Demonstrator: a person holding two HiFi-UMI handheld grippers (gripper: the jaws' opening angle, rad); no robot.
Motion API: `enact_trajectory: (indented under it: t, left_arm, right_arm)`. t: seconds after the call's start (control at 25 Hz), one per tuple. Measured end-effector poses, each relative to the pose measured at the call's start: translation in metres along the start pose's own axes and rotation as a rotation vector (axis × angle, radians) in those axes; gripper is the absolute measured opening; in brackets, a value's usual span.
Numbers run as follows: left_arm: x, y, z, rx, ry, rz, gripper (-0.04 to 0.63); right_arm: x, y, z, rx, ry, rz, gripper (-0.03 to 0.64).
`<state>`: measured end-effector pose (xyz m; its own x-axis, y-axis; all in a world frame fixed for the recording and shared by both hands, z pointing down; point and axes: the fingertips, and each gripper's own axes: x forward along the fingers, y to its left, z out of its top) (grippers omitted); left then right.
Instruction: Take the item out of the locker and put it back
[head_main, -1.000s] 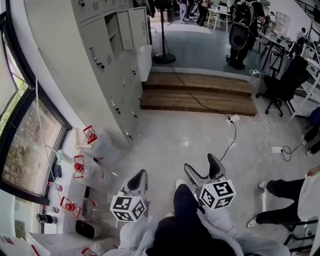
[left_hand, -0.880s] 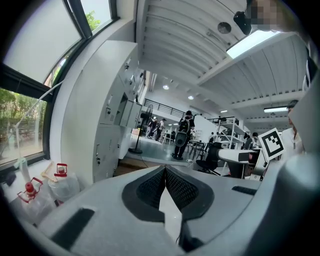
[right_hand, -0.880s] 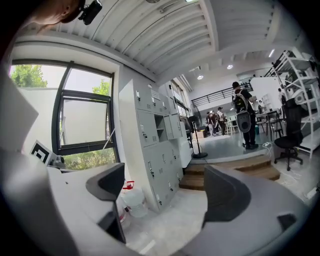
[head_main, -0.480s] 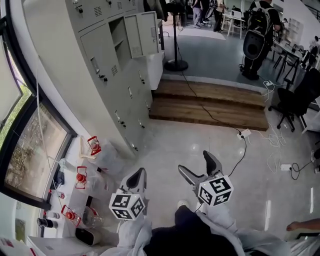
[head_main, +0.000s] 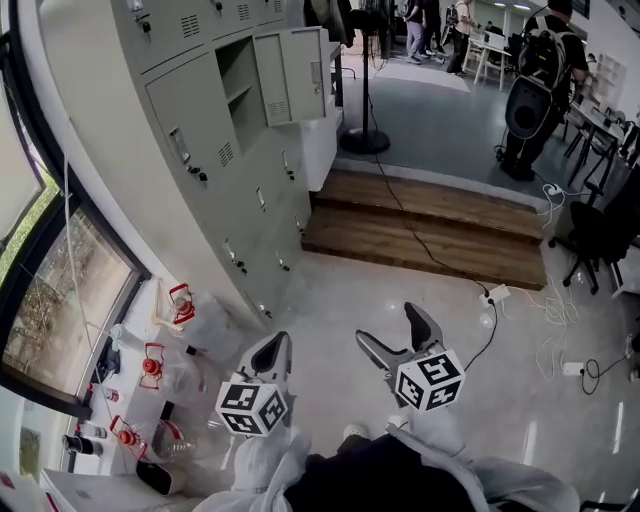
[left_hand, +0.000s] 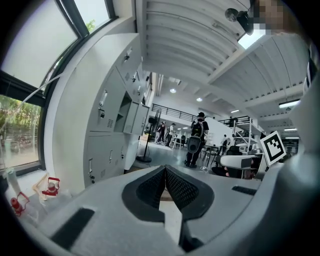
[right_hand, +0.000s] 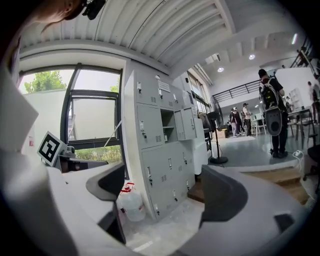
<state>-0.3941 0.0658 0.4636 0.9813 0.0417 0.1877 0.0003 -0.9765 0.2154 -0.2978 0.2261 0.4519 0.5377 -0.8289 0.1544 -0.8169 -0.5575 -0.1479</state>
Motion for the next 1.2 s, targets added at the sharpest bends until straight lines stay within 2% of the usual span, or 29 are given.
enact_trajectory:
  t: [0.24,0.76,1.2]
  left_arm:
    - [0.027,-0.011,0.000,-0.004,-0.002,0.013,0.008]
    - [0.047,-0.019,-0.033,-0.038,0.105,0.013,0.009]
    - [0.126,0.016,0.000,-0.011,0.086,-0.010,0.008]
  right_arm:
    - [0.012,-0.026,0.000,0.001,0.017,0.038,0.474]
    - [0.007,-0.046,-0.032,0.077,0.080,0.033,0.474]
    - [0.080,-0.090,-0.015,0.094,0.071,0.021,0.475]
